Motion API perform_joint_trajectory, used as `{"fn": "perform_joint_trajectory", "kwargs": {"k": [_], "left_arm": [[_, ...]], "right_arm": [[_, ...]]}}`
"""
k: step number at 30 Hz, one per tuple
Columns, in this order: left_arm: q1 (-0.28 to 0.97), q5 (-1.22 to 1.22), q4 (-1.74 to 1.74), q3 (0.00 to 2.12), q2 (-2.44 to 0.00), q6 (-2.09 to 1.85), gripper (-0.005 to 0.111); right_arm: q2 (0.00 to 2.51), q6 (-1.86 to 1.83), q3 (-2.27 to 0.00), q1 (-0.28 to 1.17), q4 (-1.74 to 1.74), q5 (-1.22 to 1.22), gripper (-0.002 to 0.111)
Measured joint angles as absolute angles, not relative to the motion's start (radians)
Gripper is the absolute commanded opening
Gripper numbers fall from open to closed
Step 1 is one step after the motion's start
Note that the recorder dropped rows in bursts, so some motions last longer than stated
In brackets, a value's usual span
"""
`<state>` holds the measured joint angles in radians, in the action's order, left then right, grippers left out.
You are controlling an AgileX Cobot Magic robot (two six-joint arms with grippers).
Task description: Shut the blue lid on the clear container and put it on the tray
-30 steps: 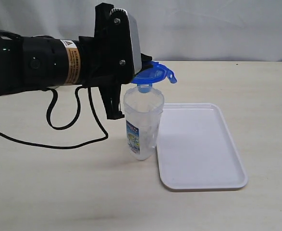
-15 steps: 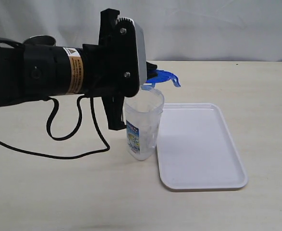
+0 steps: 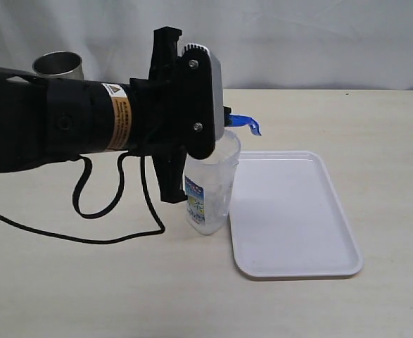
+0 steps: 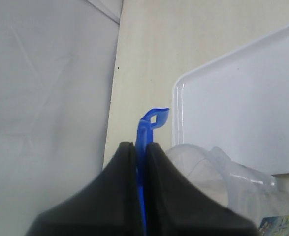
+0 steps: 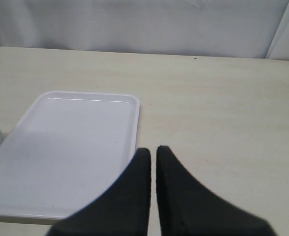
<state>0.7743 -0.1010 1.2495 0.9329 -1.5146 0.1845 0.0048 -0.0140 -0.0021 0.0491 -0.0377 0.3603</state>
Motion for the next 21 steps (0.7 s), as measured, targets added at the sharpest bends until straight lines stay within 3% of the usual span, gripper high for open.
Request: {"fn": "perform_joint_trajectory", "kwargs": {"k": [21], "left_arm": [[0.876,0.067,1.221,0.933,-1.515,0.184,0.0]], "right_arm": [[0.005,-0.014,-0.002,0.049,-0.038,0.36,0.005]]}}
